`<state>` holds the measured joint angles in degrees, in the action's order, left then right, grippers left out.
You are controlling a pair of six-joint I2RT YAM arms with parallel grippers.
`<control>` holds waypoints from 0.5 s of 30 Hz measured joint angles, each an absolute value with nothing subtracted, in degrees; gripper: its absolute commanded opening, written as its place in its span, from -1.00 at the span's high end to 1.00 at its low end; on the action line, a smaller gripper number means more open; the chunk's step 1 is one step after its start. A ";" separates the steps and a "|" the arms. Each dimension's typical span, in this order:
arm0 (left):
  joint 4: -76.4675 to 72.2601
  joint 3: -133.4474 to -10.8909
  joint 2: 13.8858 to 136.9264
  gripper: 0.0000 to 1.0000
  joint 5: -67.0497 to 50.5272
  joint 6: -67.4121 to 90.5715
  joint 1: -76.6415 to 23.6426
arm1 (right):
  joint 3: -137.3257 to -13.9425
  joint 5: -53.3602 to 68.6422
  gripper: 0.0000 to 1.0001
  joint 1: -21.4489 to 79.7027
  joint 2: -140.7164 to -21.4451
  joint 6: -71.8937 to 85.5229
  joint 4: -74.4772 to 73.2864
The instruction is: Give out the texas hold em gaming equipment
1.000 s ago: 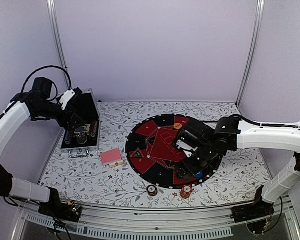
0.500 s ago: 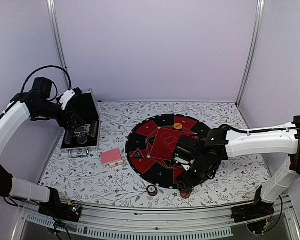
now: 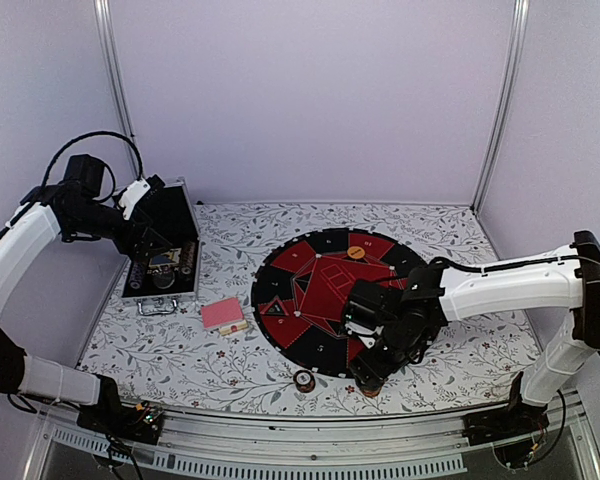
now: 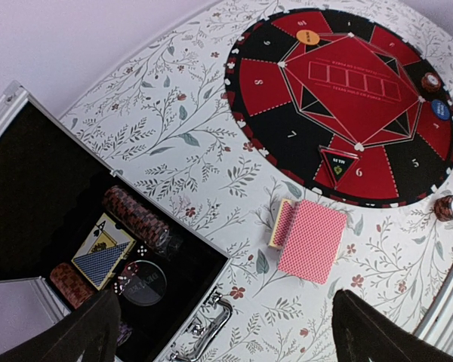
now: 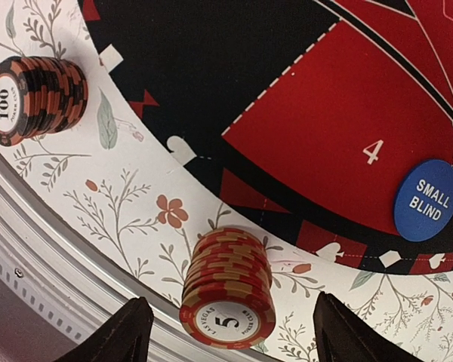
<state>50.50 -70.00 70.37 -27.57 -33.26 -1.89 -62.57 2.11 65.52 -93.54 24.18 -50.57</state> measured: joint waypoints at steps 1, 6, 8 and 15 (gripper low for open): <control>50.50 -70.00 70.37 -0.99 -27.57 -33.26 -1.89 | -62.54 2.22 -0.53 65.52 -93.69 24.16 -50.39; 50.50 -70.00 70.37 -0.99 -27.57 -33.26 -1.89 | -62.19 2.33 -0.47 65.52 -94.32 23.83 -49.43; 50.50 -70.00 70.37 -0.99 -27.57 -33.26 -1.89 | -62.11 2.33 -0.44 65.52 -94.50 23.64 -49.36; 50.50 -70.00 70.37 -0.99 -27.57 -33.26 -1.89 | -61.34 2.26 -0.26 65.52 -95.02 23.16 -48.73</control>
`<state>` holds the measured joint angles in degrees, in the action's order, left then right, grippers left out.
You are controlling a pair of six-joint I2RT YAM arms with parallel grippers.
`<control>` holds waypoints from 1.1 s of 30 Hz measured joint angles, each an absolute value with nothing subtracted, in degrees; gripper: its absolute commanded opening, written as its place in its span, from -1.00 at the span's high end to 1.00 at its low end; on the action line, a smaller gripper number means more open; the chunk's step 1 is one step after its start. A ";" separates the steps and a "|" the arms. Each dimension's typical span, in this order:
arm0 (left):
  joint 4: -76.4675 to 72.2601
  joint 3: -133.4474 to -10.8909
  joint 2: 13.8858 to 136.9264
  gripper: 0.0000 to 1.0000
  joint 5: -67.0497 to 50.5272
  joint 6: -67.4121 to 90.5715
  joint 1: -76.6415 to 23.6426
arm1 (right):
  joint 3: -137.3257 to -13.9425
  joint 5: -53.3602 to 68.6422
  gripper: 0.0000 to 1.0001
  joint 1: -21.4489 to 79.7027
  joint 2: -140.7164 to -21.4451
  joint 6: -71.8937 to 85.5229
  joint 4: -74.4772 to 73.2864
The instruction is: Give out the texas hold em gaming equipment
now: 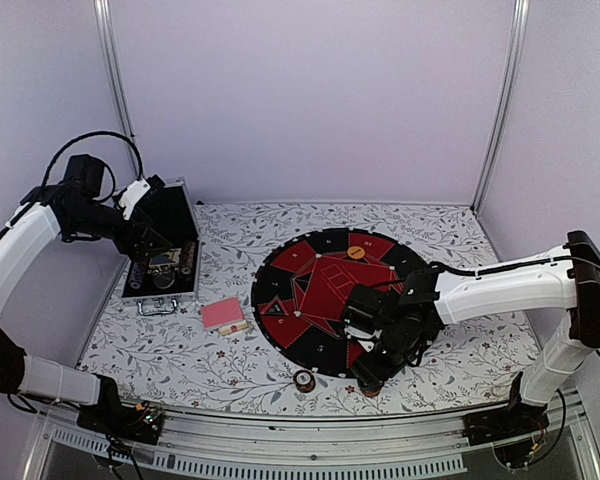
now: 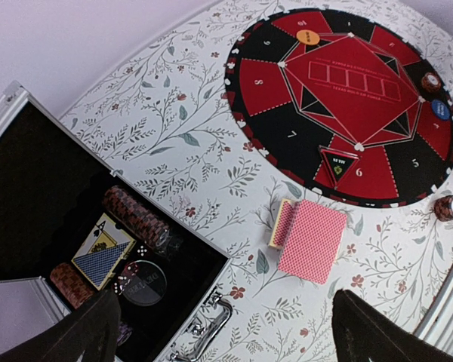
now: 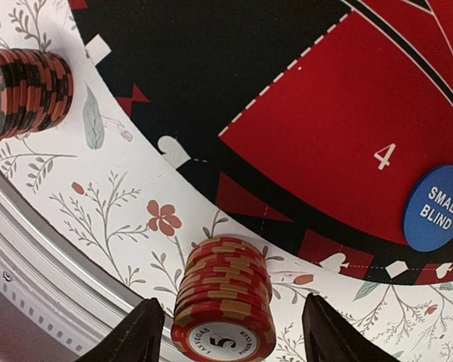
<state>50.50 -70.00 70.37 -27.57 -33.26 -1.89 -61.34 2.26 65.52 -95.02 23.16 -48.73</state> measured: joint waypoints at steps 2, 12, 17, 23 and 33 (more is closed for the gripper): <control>50.50 -70.00 70.37 -0.99 -27.57 -33.26 -1.89 | -61.32 2.26 -0.19 65.52 -95.02 23.14 -48.69; 50.50 -70.04 70.37 -0.99 -27.57 -33.26 -1.89 | -61.19 2.20 -0.16 65.52 -95.02 23.09 -48.53; 50.48 -70.15 70.37 -0.99 -27.53 -33.26 -1.89 | -60.66 2.20 -0.16 65.52 -95.02 23.09 -48.45; 50.48 -70.15 70.37 -0.99 -27.49 -33.26 -1.89 | -60.66 2.15 -0.02 65.52 -95.02 23.09 -48.38; 50.48 -70.15 70.37 -0.99 -27.38 -33.28 -1.89 | -61.14 2.00 0.35 65.52 -95.02 23.07 -49.06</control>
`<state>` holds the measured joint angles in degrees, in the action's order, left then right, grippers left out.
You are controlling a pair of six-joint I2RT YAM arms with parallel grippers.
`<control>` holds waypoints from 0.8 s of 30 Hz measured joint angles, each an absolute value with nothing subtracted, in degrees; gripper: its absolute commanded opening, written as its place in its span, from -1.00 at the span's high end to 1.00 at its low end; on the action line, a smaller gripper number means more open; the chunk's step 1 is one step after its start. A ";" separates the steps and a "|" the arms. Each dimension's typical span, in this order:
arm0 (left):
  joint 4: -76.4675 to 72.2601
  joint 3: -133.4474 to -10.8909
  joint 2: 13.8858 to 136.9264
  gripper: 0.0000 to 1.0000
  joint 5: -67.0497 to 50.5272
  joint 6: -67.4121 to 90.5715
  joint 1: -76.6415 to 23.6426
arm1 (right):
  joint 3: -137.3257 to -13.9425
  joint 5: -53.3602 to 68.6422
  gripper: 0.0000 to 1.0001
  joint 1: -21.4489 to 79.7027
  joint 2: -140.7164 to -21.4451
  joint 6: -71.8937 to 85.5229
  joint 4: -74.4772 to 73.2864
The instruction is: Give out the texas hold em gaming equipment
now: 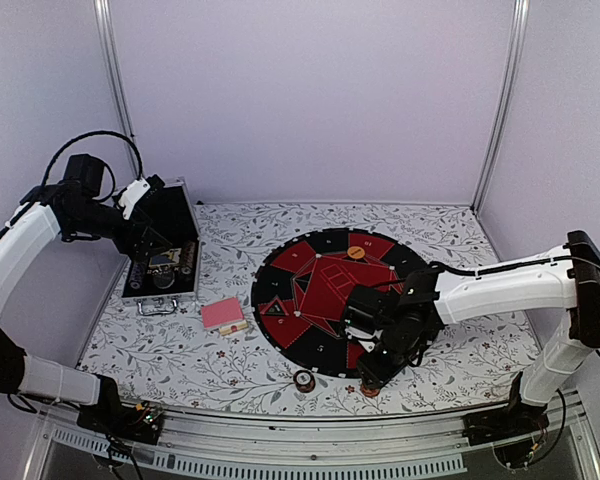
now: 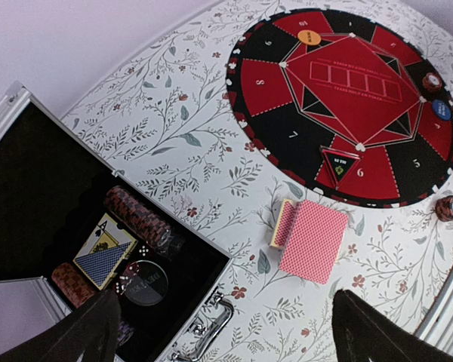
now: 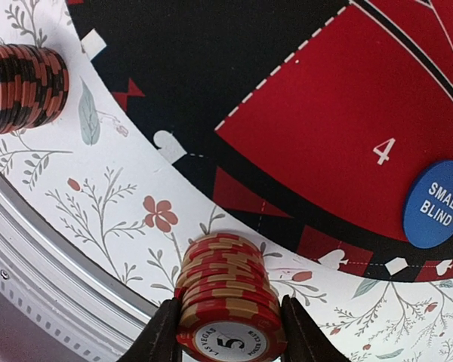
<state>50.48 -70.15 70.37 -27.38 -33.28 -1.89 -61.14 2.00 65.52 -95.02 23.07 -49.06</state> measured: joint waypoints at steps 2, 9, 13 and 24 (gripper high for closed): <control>50.48 -70.15 70.37 -0.99 -27.38 -33.28 -1.89 | -61.71 1.87 0.36 65.52 -95.02 23.07 -49.56; 50.48 -70.15 70.37 -0.99 -27.35 -33.43 -1.89 | -65.84 1.56 0.44 65.52 -95.02 22.85 -51.42; 50.48 -70.15 70.37 -0.99 -27.35 -33.45 -1.89 | -68.38 1.08 0.45 64.49 -95.02 22.13 -52.71; 50.46 -70.15 70.30 -0.99 -27.57 -33.47 -1.89 | -84.88 -3.03 0.47 48.03 -104.07 16.47 -50.85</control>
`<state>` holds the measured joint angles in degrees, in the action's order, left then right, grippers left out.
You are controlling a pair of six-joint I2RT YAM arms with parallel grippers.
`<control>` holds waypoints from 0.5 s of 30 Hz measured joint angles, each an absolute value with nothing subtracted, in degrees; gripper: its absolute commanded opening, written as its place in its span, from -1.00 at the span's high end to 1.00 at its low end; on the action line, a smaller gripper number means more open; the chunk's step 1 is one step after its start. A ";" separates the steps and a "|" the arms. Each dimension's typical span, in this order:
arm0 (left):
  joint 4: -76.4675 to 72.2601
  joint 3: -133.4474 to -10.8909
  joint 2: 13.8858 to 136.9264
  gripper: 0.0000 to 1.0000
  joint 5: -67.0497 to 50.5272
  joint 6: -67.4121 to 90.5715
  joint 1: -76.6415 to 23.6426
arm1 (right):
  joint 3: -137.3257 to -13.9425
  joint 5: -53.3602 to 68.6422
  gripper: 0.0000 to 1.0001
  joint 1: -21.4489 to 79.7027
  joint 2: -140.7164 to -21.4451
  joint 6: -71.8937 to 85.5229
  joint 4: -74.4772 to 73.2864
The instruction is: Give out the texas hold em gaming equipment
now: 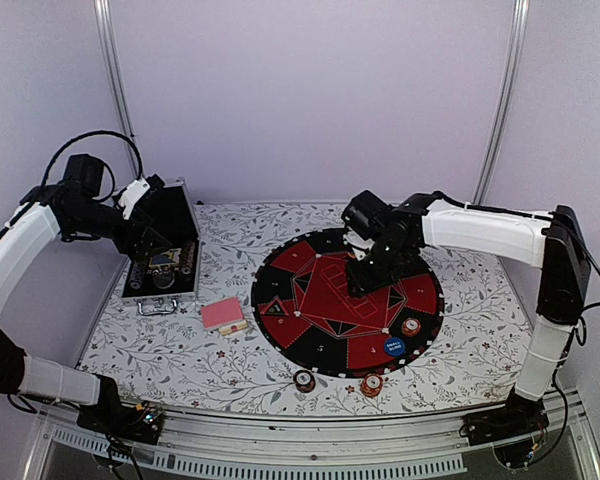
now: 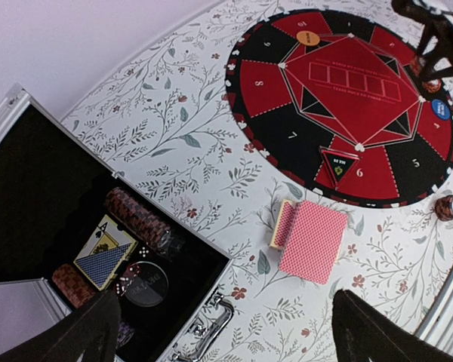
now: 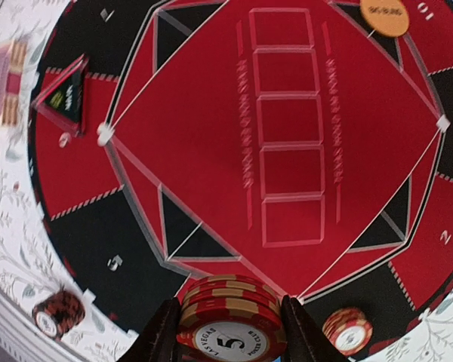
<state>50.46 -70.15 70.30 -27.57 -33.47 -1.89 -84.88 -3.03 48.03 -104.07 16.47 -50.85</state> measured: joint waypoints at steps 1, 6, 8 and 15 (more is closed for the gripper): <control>50.48 -70.13 70.22 -0.99 -27.55 -33.50 -1.89 | -86.50 -3.40 0.47 46.61 -105.78 15.92 -50.30; 50.43 -70.06 69.49 -0.99 -27.64 -33.78 -1.89 | -93.03 -4.56 0.48 40.64 -113.95 13.89 -47.75; 50.43 -69.95 69.23 -0.99 -27.70 -33.87 -1.89 | -94.78 -4.80 0.49 38.68 -116.62 13.41 -46.98; 50.39 -69.76 68.99 -0.99 -27.88 -33.91 -1.89 | -102.35 -7.07 0.50 32.18 -124.86 11.51 -45.56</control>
